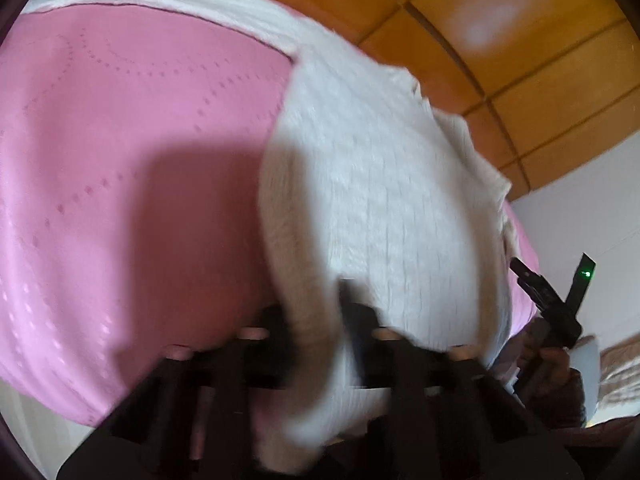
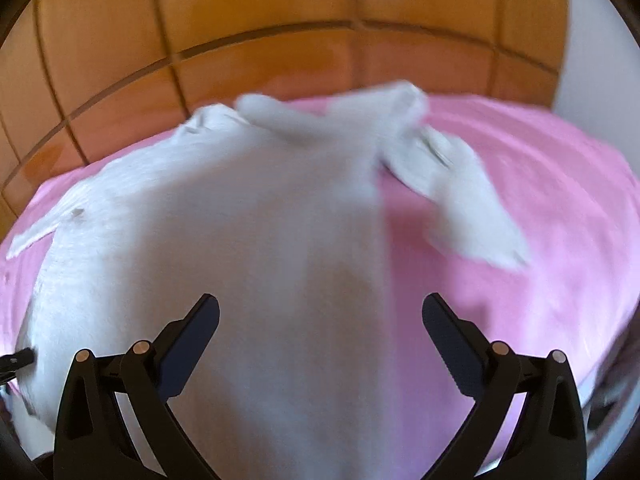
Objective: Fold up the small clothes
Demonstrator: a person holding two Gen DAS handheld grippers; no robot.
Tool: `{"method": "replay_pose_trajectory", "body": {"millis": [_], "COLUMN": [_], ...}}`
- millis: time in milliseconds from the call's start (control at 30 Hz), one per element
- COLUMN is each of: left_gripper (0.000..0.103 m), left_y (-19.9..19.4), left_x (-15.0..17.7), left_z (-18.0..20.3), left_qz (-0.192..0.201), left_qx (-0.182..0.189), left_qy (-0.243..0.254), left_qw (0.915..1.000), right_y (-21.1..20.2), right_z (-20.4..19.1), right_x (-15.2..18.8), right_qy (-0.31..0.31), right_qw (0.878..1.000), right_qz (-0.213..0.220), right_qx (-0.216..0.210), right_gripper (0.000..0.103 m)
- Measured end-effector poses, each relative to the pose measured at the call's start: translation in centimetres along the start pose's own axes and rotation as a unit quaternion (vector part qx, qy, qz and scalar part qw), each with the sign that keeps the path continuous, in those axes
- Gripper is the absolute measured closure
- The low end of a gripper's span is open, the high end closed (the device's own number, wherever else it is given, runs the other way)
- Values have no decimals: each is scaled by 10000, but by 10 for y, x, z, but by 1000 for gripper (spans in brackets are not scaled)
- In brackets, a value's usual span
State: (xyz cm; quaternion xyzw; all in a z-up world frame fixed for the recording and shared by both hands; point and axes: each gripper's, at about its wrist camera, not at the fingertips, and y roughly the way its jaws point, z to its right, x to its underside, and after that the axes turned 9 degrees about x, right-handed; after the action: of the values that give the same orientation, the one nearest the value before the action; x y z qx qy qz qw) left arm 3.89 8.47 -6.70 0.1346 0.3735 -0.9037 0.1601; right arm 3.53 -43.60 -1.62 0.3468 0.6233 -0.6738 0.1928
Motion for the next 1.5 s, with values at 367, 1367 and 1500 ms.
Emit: {"method": "replay_pose_trajectory", "body": {"millis": [367,1367,1500], "left_gripper": [97,35,35], "left_y": [-3,70,92], "left_x": [8,-64,-64], "left_z": [9,98,105], "left_qz": [-59,244,41], "left_qx": [-182,-1043,-1052], "left_qy": [161,1627,1653], "left_qw": [9997,9808,9806], "right_y": [-36,-35,-29], "right_z": [15,146,203], "right_x": [40,-114,-135], "right_qy": [168,984,1348], "right_qw": [9892,9828,9643], "right_qz": [-717,1063,1087], "right_qx": [-1269,1146,2003], "right_gripper": [93,94,94]}}
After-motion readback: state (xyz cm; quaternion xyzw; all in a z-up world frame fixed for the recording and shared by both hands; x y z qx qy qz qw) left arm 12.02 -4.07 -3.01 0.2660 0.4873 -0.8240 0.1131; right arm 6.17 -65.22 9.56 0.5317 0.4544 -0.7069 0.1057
